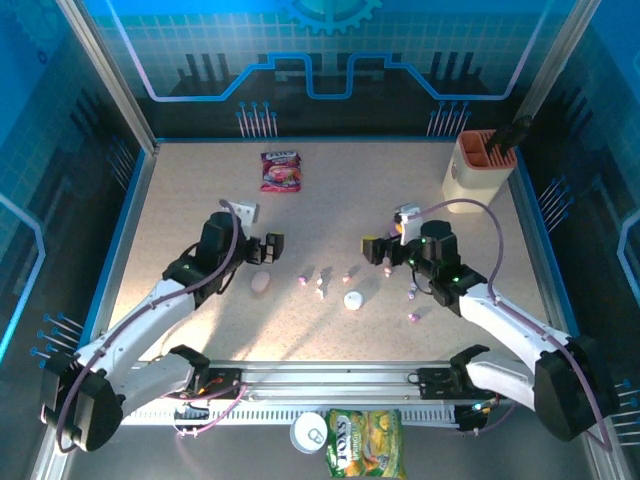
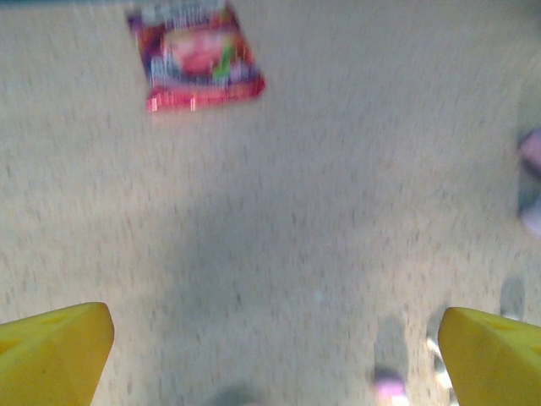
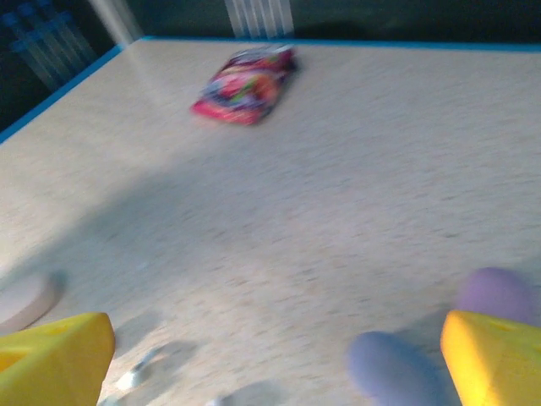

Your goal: Insert the wireless bluetooth earbuds into the charging case

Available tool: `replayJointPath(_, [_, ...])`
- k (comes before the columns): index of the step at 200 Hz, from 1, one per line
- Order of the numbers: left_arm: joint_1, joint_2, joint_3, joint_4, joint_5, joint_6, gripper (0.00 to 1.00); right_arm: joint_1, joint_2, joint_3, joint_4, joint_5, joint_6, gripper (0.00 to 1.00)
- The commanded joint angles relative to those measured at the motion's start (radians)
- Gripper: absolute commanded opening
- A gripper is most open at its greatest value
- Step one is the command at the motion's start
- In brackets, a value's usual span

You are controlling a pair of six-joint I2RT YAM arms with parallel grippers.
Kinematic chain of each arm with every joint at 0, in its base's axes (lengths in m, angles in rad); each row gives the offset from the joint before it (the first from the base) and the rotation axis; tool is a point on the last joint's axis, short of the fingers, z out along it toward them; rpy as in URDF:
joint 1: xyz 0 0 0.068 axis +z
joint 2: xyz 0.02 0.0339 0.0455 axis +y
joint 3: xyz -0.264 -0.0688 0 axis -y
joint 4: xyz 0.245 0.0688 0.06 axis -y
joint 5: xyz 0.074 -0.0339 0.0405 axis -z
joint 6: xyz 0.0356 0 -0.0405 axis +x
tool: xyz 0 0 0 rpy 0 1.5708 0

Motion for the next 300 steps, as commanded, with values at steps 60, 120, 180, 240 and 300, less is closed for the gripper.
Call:
replayJointPath(60, [-0.04,0.257,0.071,-0.355,0.043,-0.172,0.99,0.21,0.14,0.03,0.036,-0.121,0.206,1.0])
replayJointPath(120, [-0.04,0.402,0.125,-0.398,0.075,-0.136,0.87,0.234,0.178,0.038,0.052,-0.109,0.214,1.0])
replayJointPath(180, [-0.04,0.514,0.168,-0.444,0.075,-0.111,0.74,0.234,0.18,0.033,0.054,-0.081,0.233,1.0])
replayJointPath(240, [-0.041,0.517,0.178,-0.456,0.071,-0.095,0.48,0.194,0.176,0.04,0.006,-0.067,0.336,1.0])
replayJointPath(300, [-0.091,0.403,0.173,-0.305,0.104,0.039,0.47,0.031,0.181,0.009,0.045,-0.3,0.507,1.0])
